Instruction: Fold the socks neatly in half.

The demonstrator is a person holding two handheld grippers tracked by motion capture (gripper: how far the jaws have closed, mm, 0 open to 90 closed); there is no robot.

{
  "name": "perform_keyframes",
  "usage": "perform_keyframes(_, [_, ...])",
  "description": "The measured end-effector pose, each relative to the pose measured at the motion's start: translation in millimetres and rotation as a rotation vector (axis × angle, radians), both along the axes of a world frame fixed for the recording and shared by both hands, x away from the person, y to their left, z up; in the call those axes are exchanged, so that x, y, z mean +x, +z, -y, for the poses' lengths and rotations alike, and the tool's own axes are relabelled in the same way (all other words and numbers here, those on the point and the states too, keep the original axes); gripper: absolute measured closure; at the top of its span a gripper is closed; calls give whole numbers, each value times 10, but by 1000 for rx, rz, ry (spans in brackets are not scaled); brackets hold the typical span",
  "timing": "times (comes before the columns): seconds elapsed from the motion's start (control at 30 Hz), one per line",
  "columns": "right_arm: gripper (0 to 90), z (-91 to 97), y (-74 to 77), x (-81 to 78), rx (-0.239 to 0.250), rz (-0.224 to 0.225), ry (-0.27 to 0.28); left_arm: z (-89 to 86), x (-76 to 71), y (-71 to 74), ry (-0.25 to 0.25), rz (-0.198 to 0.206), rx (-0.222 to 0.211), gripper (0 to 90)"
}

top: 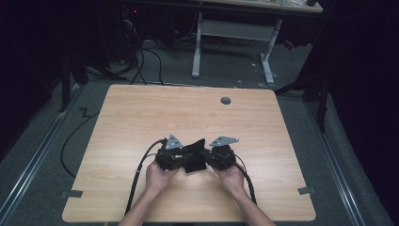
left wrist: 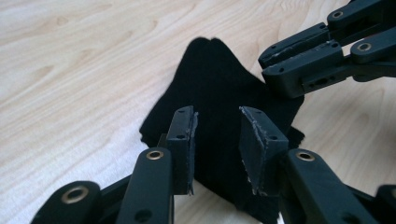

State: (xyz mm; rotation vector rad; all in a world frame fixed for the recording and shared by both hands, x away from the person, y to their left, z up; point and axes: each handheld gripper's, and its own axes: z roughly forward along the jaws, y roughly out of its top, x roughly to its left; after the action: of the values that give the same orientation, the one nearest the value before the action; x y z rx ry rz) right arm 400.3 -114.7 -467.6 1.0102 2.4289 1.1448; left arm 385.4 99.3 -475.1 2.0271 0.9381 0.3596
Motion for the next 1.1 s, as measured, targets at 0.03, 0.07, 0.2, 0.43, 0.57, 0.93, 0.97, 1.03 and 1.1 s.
perform_keyframes(0.03, [793,9,-13,-19,1,-8,2,-5,-17,-8,-6,-5,3,659])
perform_keyframes(0.07, [792,19,-25,-38,0,-12,7,-4,-42,-21,-14,-8,4,659])
perform_keyframes(0.2, [773,38,-77,-125,-8,-22,35,14,-126,-54,-40,-12,18,654])
perform_keyframes(0.43, [689,55,-187,-214,-10,-32,46,43,-205,-112,-57,-19,45,647])
perform_keyframes(0.57, [669,66,-244,-237,-28,-28,46,34,-239,-184,-53,-21,60,633])
perform_keyframes(0.93, [662,177,-171,-288,44,2,26,-2,-331,-112,-16,33,35,586])
perform_keyframes(0.97, [667,183,-142,-281,46,10,24,2,-332,-99,-9,38,31,578])
perform_keyframes(1.03, [674,171,-104,-260,52,22,17,12,-321,-72,0,45,28,567])
perform_keyframes(1.1, [681,145,-71,-231,56,38,14,33,-299,-67,13,43,22,560])
